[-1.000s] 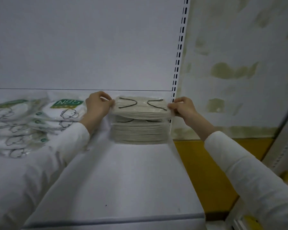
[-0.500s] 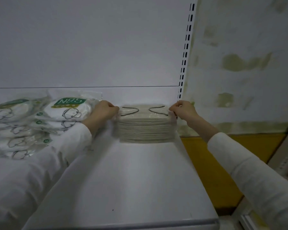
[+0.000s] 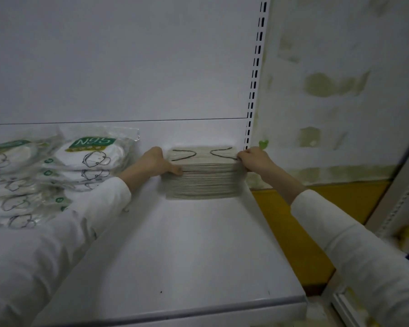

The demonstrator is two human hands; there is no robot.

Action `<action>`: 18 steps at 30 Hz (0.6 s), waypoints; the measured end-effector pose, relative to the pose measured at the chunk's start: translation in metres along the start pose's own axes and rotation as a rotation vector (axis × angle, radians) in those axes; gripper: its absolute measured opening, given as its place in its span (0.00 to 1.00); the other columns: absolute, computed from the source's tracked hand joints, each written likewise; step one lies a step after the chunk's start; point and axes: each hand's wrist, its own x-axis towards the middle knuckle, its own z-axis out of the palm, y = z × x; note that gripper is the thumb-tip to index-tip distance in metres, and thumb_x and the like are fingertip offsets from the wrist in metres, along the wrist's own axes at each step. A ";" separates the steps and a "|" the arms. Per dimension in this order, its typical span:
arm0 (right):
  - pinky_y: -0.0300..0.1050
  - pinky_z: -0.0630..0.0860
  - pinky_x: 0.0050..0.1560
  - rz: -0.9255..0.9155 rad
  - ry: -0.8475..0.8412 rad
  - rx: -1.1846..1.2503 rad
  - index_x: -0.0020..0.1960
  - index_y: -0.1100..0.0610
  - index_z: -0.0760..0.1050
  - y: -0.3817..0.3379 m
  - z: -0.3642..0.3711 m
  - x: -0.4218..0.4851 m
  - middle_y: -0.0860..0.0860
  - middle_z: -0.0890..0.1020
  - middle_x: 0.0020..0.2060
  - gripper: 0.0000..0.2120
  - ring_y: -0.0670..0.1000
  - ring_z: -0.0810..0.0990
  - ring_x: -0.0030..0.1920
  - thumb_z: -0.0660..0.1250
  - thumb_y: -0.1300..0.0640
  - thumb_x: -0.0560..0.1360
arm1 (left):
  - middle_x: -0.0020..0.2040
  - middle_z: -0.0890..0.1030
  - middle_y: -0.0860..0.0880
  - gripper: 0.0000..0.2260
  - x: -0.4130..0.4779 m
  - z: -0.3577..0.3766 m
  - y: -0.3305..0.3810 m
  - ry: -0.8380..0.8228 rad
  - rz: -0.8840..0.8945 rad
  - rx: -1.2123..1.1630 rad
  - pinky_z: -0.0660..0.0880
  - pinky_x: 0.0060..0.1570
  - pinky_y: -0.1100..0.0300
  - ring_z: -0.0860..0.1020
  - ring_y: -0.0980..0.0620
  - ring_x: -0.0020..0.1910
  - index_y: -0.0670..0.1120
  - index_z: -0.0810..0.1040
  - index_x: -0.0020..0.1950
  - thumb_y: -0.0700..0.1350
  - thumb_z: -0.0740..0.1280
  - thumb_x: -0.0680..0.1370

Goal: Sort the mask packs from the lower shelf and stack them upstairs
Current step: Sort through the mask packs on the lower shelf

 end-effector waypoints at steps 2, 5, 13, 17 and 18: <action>0.45 0.67 0.43 0.004 0.001 -0.027 0.44 0.62 0.70 0.000 0.000 -0.001 0.57 0.73 0.43 0.10 0.54 0.72 0.43 0.58 0.56 0.79 | 0.66 0.72 0.42 0.34 0.002 -0.001 -0.001 -0.006 0.006 -0.013 0.68 0.53 0.58 0.72 0.43 0.63 0.37 0.67 0.67 0.48 0.77 0.67; 0.45 0.67 0.43 0.018 -0.010 -0.049 0.44 0.62 0.71 0.001 0.002 -0.004 0.57 0.74 0.42 0.11 0.54 0.72 0.43 0.57 0.55 0.79 | 0.67 0.71 0.41 0.35 0.000 -0.001 -0.003 -0.012 0.008 -0.040 0.69 0.55 0.57 0.71 0.43 0.63 0.37 0.66 0.69 0.46 0.77 0.68; 0.44 0.69 0.58 -0.123 0.237 0.006 0.70 0.61 0.65 0.000 -0.011 -0.024 0.56 0.75 0.63 0.22 0.55 0.74 0.62 0.61 0.54 0.79 | 0.73 0.65 0.43 0.48 -0.007 -0.016 -0.009 -0.031 0.098 -0.080 0.64 0.67 0.54 0.66 0.45 0.70 0.43 0.58 0.76 0.59 0.75 0.63; 0.50 0.71 0.63 -0.305 0.296 -0.139 0.68 0.58 0.69 0.005 -0.016 -0.038 0.55 0.76 0.64 0.18 0.55 0.73 0.64 0.61 0.56 0.79 | 0.70 0.70 0.43 0.32 -0.026 -0.026 -0.012 0.072 0.278 0.090 0.65 0.62 0.57 0.69 0.45 0.67 0.45 0.63 0.74 0.52 0.71 0.74; 0.49 0.70 0.63 -0.354 0.296 -0.168 0.67 0.58 0.70 0.004 -0.016 -0.043 0.54 0.76 0.63 0.18 0.54 0.73 0.64 0.61 0.56 0.79 | 0.68 0.71 0.43 0.28 -0.032 -0.028 -0.013 0.107 0.327 0.110 0.66 0.59 0.58 0.70 0.45 0.65 0.45 0.66 0.72 0.50 0.70 0.74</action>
